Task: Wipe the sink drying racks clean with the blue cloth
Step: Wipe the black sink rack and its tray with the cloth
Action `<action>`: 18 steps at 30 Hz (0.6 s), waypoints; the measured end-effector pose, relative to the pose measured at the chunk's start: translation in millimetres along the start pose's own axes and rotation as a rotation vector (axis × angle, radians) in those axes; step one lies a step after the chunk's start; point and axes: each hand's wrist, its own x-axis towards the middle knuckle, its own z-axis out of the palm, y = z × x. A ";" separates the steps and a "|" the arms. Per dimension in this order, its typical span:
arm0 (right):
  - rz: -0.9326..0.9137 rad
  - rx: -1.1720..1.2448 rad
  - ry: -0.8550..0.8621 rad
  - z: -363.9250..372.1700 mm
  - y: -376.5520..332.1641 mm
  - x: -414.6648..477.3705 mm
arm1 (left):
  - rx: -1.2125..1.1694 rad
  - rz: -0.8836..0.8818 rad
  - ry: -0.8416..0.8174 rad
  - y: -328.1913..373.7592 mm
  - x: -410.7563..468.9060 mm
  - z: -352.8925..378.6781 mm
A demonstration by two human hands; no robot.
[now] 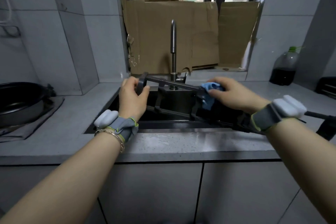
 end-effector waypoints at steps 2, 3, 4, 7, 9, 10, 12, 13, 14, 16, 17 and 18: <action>-0.082 -0.117 0.036 11.6 3.5 -1.7 | 0.031 -0.034 -0.001 -6.1 -3.6 -0.8; -0.116 -0.138 0.083 15.9 4.9 -1.8 | 0.051 -0.044 -0.007 -8.9 -5.6 -1.5; -0.149 -0.138 0.131 19.3 5.9 -0.7 | 0.072 -0.050 -0.016 -10.5 -6.9 -3.3; -0.239 -0.194 0.193 28.6 3.6 5.0 | 0.013 -0.145 -0.071 -14.4 -2.6 -9.6; -0.290 -0.257 0.208 32.4 1.6 12.2 | -0.088 -0.221 -0.108 -17.5 1.2 -13.2; -0.311 -0.267 0.203 33.4 -1.0 14.8 | -0.157 -0.259 -0.104 -18.5 1.5 -14.7; -0.294 -0.244 0.140 31.5 -5.9 17.5 | -0.266 -0.313 -0.068 -19.5 -0.9 -15.7; -0.242 -0.217 0.077 29.2 -7.8 18.7 | -0.274 -0.310 -0.048 -20.8 -2.3 -16.0; -0.181 -0.196 0.007 26.2 -8.8 20.3 | -0.270 -0.297 -0.037 -22.5 -4.1 -15.7; -0.093 -0.226 -0.131 21.1 -11.1 23.4 | -0.287 -0.281 -0.024 -23.4 -8.3 -15.0; -0.087 -0.287 -0.171 19.2 -13.0 25.3 | -0.305 -0.281 -0.024 -23.8 -9.8 -14.2; -0.098 -0.347 -0.191 18.1 -14.9 26.6 | -0.317 -0.285 -0.026 -24.0 -11.3 -14.1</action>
